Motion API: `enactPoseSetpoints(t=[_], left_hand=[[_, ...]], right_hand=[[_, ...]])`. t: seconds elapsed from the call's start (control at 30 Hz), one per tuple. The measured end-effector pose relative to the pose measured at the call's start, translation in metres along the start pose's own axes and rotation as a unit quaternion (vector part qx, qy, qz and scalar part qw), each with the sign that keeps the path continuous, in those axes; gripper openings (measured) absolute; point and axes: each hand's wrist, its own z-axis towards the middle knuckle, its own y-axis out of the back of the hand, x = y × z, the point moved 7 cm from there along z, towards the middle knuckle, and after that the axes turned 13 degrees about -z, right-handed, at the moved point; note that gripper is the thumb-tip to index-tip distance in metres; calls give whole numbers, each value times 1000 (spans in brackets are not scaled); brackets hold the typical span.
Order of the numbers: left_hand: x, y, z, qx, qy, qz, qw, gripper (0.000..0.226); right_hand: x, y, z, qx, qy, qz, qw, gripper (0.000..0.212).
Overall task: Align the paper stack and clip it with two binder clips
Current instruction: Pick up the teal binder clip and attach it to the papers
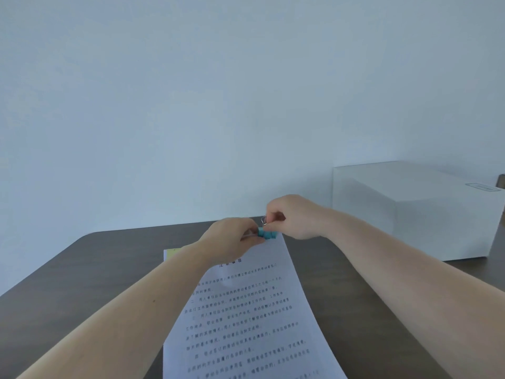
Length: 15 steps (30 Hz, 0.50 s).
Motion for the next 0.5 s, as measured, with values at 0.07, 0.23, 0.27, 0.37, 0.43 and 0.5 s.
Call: enactPoseSetpoints(t=[0.07,0.23,0.27,0.37,0.43,0.5], left_hand=[[1,2,-1,-2,-6,-19,1000,30],[6,1,-2,-6,-17,-18,1000,28],[7,1,-2,-7,-15,-24,1000,28],[8,4,-3,-7,-6,-22,1000,30],[7,5,-4,1,1,-29,1000,30],[6,6,-4,10,-3,-43,999,25]], right_hand=[[2,-3,0,7,9,-3,1000,15],[5,-2,2,-15,12,60,998,20],[5,-2,2,-10,7,80,997,33],[5,-6,5,13,-7,59,998,52],[4,-8,7,13,-6,42,999,45],[3,-9,8,2,-8,60,998,39]])
